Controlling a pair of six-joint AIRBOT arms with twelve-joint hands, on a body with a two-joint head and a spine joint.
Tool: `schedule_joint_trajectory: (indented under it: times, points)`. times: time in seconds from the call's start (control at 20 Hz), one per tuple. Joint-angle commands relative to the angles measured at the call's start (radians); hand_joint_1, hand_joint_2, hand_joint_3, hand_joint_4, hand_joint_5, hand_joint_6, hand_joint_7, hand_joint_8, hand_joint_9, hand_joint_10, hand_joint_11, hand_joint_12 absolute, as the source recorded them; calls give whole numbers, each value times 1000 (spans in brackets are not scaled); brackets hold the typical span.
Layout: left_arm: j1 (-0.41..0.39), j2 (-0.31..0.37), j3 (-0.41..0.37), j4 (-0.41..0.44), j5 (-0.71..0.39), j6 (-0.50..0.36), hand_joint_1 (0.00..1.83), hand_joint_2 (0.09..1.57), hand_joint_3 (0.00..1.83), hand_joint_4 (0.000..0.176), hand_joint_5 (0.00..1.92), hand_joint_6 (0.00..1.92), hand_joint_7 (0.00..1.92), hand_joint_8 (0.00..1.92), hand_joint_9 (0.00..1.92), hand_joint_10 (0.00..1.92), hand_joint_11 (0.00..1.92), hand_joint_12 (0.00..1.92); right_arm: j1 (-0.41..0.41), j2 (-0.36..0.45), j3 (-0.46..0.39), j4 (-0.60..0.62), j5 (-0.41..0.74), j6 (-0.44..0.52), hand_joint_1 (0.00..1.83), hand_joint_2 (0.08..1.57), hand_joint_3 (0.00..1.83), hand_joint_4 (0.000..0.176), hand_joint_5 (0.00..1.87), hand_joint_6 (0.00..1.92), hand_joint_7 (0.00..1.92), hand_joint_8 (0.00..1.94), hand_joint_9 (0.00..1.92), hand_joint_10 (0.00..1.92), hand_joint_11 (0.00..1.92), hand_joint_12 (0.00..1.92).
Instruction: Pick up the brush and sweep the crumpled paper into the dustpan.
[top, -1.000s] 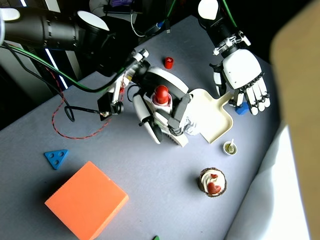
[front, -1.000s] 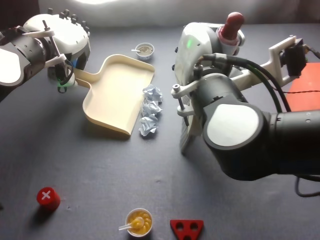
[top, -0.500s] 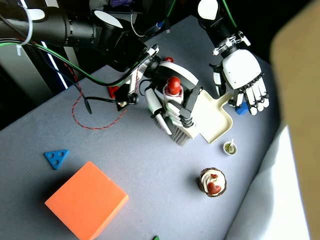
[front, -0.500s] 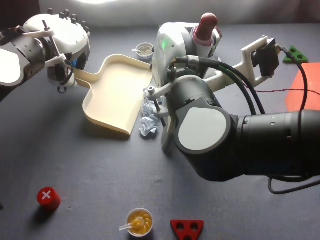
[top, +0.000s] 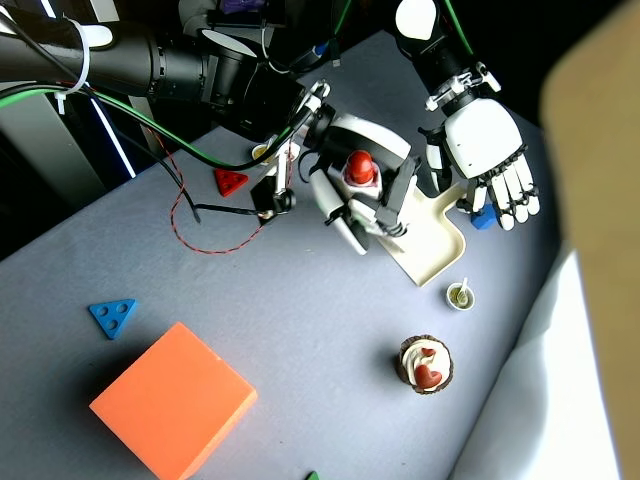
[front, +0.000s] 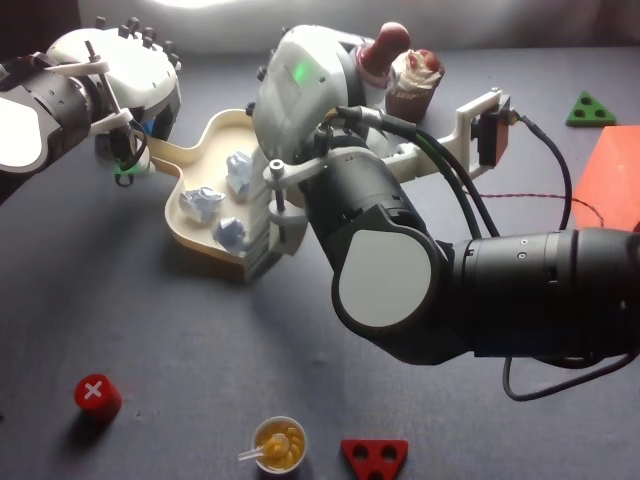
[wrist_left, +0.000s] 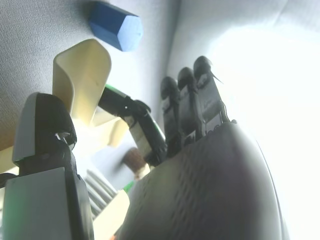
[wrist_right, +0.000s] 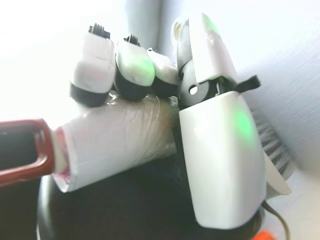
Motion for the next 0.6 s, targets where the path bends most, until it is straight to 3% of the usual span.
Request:
schedule_joint_trajectory:
  times: [0.0, 0.2, 0.35, 0.55]
  points:
    - [-7, 3, -1, 33, 84, 3, 1101, 1122, 0, 0, 971, 993, 263, 7, 170, 6, 132, 13, 7, 6, 4, -104, -67, 7, 1568, 1216, 0, 176, 951, 1921, 1224, 1941, 1382, 1921, 1546, 1921]
    - [-10, 2, -1, 32, 84, 3, 1110, 1114, 0, 0, 988, 965, 274, 2, 181, 3, 153, 21, 3, 12, 9, -120, -68, 35, 1550, 1222, 2, 176, 947, 1921, 1222, 1941, 1365, 1921, 1527, 1921]
    - [-10, 2, -1, 32, 84, 3, 1100, 1109, 0, 0, 999, 948, 276, 1, 191, 3, 155, 21, 3, 24, 12, -213, -110, 142, 1552, 1222, 0, 176, 947, 1921, 1227, 1941, 1368, 1921, 1530, 1921]
    - [-10, 2, 0, 33, 84, 3, 1103, 1109, 1, 0, 997, 950, 271, 2, 183, 1, 145, 15, -3, 47, 15, -221, -120, 158, 1552, 1211, 0, 176, 964, 1921, 1226, 1941, 1368, 1921, 1520, 1921]
